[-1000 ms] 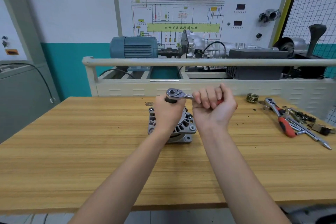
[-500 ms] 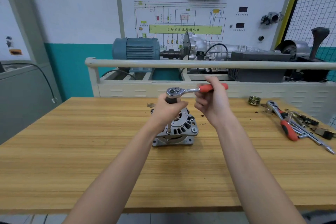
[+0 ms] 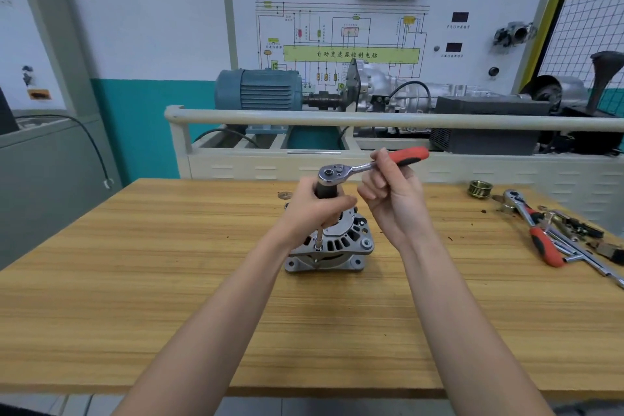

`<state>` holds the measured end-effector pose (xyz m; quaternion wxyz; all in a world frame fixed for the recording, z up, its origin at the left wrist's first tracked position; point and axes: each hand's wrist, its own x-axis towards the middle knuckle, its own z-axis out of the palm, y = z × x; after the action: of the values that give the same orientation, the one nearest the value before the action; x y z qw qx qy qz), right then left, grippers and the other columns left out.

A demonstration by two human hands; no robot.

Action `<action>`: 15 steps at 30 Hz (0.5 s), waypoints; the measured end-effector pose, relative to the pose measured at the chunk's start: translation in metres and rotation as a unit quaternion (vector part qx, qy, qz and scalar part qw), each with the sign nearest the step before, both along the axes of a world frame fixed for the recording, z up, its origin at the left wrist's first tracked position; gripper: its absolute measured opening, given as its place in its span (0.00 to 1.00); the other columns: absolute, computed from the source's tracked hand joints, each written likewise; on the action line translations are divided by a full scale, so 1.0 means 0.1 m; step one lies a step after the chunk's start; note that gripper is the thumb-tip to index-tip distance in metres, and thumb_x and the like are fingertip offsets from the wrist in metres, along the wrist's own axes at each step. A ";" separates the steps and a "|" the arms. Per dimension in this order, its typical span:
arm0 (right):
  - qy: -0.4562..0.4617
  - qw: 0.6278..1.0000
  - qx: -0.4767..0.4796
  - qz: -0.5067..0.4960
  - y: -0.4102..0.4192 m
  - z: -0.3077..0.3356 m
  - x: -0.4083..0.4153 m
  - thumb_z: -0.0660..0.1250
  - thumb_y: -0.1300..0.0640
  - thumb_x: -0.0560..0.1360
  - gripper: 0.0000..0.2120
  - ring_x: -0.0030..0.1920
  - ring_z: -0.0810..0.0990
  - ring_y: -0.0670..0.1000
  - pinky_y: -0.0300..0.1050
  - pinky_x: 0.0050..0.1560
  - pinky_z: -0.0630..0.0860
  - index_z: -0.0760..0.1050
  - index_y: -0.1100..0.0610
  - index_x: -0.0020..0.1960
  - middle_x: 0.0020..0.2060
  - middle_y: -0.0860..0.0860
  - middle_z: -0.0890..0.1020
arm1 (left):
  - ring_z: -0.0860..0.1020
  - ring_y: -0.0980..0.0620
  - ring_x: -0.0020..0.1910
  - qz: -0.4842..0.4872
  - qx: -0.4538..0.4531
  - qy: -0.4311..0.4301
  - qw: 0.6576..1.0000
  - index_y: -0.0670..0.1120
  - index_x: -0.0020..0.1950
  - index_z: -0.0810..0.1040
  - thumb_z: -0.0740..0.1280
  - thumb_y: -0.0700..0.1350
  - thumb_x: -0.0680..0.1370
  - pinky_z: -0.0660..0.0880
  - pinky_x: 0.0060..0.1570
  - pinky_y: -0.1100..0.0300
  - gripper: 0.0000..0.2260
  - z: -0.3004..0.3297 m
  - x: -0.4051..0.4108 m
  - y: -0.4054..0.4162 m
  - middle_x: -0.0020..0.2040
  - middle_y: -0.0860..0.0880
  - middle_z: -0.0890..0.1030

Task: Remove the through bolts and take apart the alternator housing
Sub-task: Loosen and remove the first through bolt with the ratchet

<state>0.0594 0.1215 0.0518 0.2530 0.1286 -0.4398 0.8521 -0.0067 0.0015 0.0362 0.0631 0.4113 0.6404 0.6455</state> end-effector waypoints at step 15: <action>-0.004 0.976 0.109 -0.190 0.07 -0.09 0.16 0.74 0.57 0.66 0.07 0.20 0.64 0.43 0.35 0.23 0.63 0.75 0.53 0.36 0.21 0.45 0.71 | 0.61 0.56 0.21 0.087 0.052 -0.072 0.992 0.45 0.30 0.65 0.66 0.31 0.73 0.61 0.23 0.66 0.17 -0.05 0.04 0.14 0.23 0.52 0.64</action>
<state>0.0750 0.1289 0.0433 0.3932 0.0656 -0.5475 0.7357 -0.0032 0.0153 0.0313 0.0316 0.3093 0.6333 0.7087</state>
